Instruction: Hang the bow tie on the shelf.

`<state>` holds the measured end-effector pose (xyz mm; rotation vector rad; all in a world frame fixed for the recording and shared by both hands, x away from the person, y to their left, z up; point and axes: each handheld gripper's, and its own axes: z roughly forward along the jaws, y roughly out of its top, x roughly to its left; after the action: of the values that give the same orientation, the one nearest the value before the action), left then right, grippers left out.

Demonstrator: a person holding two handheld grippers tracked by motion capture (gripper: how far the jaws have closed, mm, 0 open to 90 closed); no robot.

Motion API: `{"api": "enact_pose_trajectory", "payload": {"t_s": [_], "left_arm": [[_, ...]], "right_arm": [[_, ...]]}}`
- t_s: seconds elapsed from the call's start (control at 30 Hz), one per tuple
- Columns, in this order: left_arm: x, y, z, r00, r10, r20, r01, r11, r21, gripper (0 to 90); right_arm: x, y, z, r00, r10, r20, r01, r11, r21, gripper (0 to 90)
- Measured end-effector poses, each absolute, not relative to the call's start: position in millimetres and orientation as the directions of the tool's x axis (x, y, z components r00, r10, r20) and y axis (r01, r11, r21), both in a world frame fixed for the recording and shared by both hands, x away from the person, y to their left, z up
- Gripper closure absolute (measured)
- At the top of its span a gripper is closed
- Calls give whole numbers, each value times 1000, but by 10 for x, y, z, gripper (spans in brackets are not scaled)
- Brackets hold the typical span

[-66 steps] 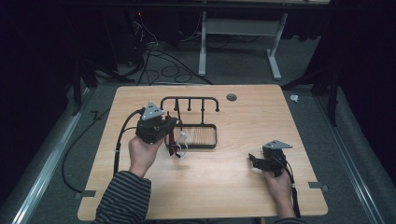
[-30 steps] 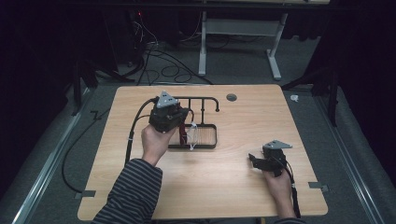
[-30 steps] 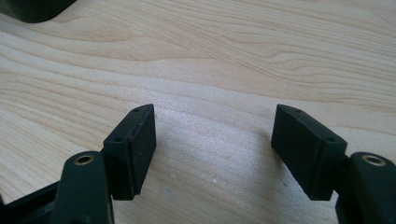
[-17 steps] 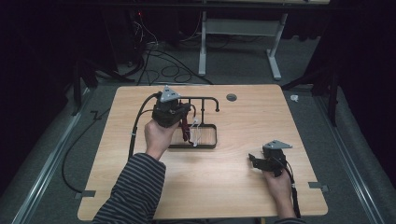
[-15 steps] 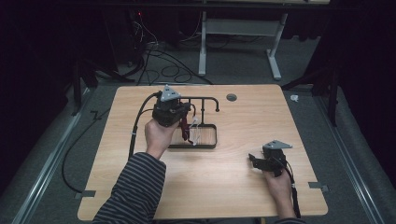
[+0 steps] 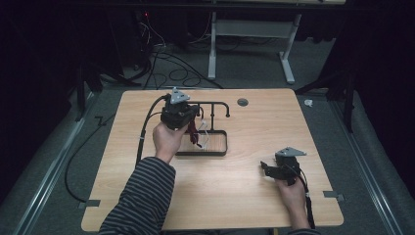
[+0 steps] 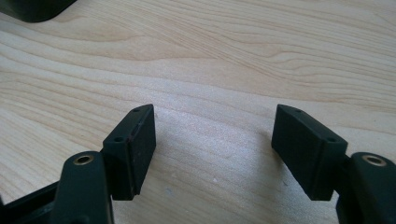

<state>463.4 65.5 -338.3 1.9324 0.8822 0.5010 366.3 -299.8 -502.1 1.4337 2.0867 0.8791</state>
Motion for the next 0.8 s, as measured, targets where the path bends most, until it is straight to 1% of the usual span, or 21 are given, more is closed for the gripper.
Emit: {"api": "enact_pose_trajectory", "payload": {"t_s": [0.4, 0.8], "left_arm": [[4591, 681, -3351, 666, 746, 14, 357, -335, 872, 842], [4463, 781, -3332, 676, 736, 16, 354, -344, 870, 787]], "right_arm": [[3662, -2998, -5021, -353, 935, -14, 643, 254, 722, 318], [3663, -2998, -5021, -354, 935, -15, 643, 255, 722, 318]]}}
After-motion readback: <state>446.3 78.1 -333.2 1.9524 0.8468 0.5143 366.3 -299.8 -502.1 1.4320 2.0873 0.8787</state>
